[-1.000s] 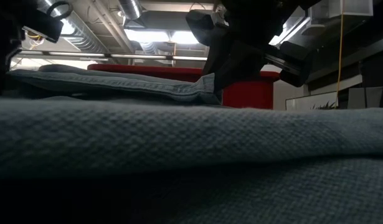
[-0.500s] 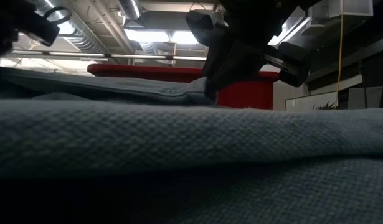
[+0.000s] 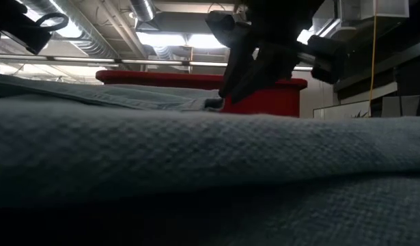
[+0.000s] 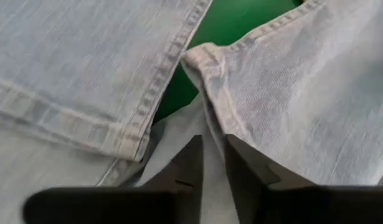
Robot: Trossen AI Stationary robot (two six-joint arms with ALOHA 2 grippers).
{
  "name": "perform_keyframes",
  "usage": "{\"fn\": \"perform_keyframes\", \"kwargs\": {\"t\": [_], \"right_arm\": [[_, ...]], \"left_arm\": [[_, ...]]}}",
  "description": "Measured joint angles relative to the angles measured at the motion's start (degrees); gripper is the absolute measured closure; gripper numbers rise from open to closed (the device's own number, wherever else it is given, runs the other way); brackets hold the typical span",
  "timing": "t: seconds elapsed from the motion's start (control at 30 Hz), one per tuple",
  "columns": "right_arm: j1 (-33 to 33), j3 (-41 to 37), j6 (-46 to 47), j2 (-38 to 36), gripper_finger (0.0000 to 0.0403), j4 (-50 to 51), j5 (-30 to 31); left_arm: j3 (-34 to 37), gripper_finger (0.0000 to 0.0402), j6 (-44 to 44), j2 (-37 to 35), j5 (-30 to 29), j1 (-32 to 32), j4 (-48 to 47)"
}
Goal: Fold Laundry from Bin
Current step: Fold the light blue pants
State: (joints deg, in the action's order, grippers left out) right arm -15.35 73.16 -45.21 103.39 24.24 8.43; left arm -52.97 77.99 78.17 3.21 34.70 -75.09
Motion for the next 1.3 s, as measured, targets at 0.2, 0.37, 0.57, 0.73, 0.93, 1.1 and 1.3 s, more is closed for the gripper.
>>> {"fn": "perform_keyframes", "kwargs": {"t": [0.2,0.37,0.57,0.73,0.93,1.1,1.3], "right_arm": [[0.0,4.88,0.08,0.02,0.025,7.29,1.13],[0.52,11.9,3.53,0.02,0.0217,14.6,8.86],[7.02,17.62,4.67,0.02,0.0215,18.15,2.92],[14.87,16.21,12.92,0.67,0.0214,12.99,-6.93],[20.37,13.45,28.41,4.6,0.0214,10.26,-11.39],[21.92,13.32,32.41,7.5,0.0214,10.02,-19.7],[22.17,13.41,33.0,8.25,0.0214,5.14,-22.25]], "left_arm": [[0.0,0.0396,-0.1,0.0,1.0,0.0,-0.02],[0.0,0.0396,-0.1,-0.02,0.92,0.0,-0.04],[0.0,0.0396,-0.1,-0.02,0.86,0.0,0.22],[0.0,0.0396,-0.12,-0.02,0.64,0.0,0.61],[0.0,0.0396,-0.12,-0.04,0.21,0.01,0.95],[0.0,0.0396,-0.14,-0.04,-0.71,0.02,1.26],[0.0,0.0396,-0.12,-0.04,-1.05,0.02,1.44]]}}
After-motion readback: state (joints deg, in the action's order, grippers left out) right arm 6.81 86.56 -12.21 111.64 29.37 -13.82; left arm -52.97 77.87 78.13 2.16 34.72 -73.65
